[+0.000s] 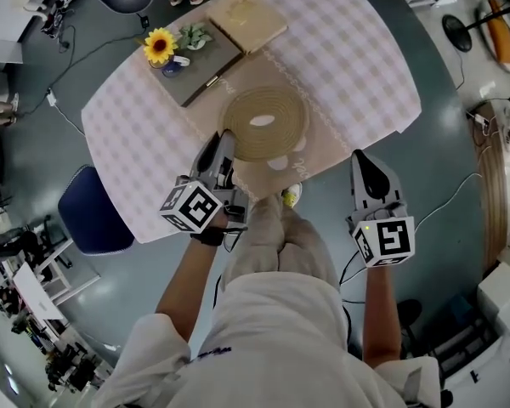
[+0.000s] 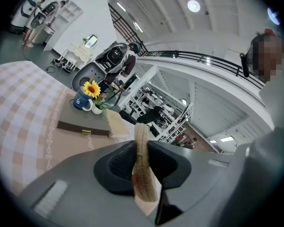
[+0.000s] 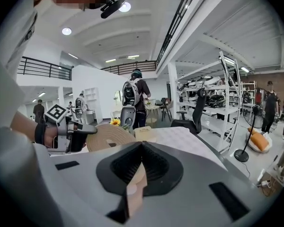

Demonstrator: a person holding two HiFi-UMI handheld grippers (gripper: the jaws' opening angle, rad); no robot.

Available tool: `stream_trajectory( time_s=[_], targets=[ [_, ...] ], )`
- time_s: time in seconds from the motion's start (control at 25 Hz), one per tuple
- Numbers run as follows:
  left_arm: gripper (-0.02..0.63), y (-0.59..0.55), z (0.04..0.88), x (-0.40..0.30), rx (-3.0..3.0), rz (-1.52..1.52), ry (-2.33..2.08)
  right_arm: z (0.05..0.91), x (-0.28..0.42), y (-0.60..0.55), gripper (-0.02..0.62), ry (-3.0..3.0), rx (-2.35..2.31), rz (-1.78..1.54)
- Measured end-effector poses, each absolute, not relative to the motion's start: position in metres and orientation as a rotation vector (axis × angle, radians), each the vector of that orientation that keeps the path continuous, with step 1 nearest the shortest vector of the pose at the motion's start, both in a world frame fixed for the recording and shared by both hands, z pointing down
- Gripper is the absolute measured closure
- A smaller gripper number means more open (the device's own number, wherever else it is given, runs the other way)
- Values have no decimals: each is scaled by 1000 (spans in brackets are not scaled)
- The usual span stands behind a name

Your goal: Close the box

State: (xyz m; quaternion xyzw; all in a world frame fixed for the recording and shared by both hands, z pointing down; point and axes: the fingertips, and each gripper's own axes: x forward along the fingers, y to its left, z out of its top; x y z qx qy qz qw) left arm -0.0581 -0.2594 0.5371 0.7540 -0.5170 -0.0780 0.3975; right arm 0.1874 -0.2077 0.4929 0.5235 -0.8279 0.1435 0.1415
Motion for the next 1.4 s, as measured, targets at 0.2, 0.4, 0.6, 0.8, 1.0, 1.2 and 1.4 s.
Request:
stream_trajectory(
  time_s=[0.2,0.4,0.6,0.8,1.0,1.2,1.4],
  targets=[
    [532,-264,551,-56,1880,-205,-1305,500,182,-208,592,-2394,1493,419],
    [532,-267,565,-55,1855,-200,-1301,507,184,-207,592,-2381,1484,437],
    [532,-269,575,-56,1827,-208,-1296,512,182,-207,592,-2374,1478,452],
    [532,-267,586,-54,1804,-207,-1303,516,182,-204,592,-2378,1464,457],
    [532,-265,592,-52,1792,-208,-1304,518,181,-201,592,-2389,1449,464],
    [532,-267,597,-55,1778,-203,-1310,521,171,-200,592,-2400,1424,481],
    [532,-268,601,-60,1773,-194,-1323,525,161,-199,592,-2410,1391,499]
  ],
)
